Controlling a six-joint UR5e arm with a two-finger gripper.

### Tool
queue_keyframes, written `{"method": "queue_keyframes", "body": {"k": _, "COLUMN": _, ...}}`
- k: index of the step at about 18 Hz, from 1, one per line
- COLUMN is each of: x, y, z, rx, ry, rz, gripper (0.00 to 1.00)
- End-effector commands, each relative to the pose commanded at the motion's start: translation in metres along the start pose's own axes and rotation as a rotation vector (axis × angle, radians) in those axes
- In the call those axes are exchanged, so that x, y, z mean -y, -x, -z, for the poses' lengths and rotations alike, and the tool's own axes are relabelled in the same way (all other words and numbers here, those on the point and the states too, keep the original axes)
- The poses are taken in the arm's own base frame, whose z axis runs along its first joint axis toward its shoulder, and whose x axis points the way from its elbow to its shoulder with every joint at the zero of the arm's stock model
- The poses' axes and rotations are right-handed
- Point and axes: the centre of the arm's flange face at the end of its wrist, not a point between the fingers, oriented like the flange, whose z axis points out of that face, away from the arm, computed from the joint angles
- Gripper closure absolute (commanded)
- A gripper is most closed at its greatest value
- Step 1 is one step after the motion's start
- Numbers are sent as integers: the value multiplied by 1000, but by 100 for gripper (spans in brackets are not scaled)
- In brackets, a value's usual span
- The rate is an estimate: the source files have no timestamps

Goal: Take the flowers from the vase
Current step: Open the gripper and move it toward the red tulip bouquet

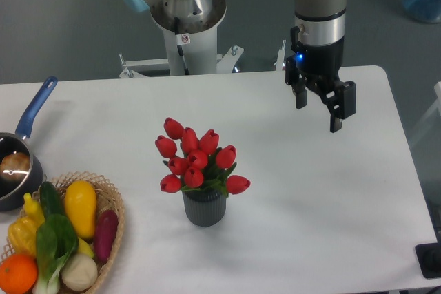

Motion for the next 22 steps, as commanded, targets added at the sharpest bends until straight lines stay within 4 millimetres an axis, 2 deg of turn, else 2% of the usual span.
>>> {"method": "queue_keyframes", "body": {"k": 9, "x": 5, "y": -5, "z": -7, "rx": -12, "ry": -37, "rz": -2, "gripper": 0}}
{"method": "queue_keyframes", "body": {"k": 12, "x": 0, "y": -10, "z": -19, "rx": -31, "ry": -114, "rz": 44, "gripper": 0}}
{"method": "queue_keyframes", "body": {"k": 18, "x": 5, "y": -18, "z": -41, "rx": -77, "ry": -152, "rz": 109, "gripper": 0}}
{"method": "queue_keyframes", "body": {"k": 22, "x": 16, "y": -33, "z": -58, "rx": -123, "ry": -253, "rz": 168, "gripper": 0}}
